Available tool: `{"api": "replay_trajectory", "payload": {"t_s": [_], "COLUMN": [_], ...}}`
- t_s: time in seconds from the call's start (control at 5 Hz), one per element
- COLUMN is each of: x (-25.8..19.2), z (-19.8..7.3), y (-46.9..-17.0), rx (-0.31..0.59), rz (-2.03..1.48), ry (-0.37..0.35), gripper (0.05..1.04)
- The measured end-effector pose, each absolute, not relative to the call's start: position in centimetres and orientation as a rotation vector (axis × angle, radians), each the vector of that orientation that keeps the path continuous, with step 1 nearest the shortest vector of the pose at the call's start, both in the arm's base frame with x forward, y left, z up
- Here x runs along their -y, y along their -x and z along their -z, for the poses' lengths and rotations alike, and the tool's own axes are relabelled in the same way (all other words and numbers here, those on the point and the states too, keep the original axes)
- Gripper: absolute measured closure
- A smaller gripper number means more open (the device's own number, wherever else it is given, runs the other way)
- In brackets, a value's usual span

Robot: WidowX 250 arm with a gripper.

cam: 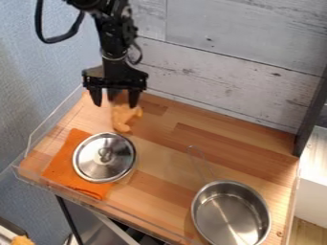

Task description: Put the croissant in the silver pot

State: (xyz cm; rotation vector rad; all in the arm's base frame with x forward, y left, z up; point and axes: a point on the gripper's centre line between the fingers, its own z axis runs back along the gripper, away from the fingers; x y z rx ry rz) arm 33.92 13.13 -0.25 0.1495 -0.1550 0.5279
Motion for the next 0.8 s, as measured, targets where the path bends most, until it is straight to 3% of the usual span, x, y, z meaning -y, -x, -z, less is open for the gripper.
{"api": "replay_trajectory", "payload": {"t_s": [0.4,0.8], "x": [-12.7,-12.6], "z": [2.0,3.3], "y": [-34.3,-34.2], "rx": [0.127,0.083], "rz": [-0.441,-0.396], "ry": [-0.063,-0.042], "gripper": [0.083,0.083]}}
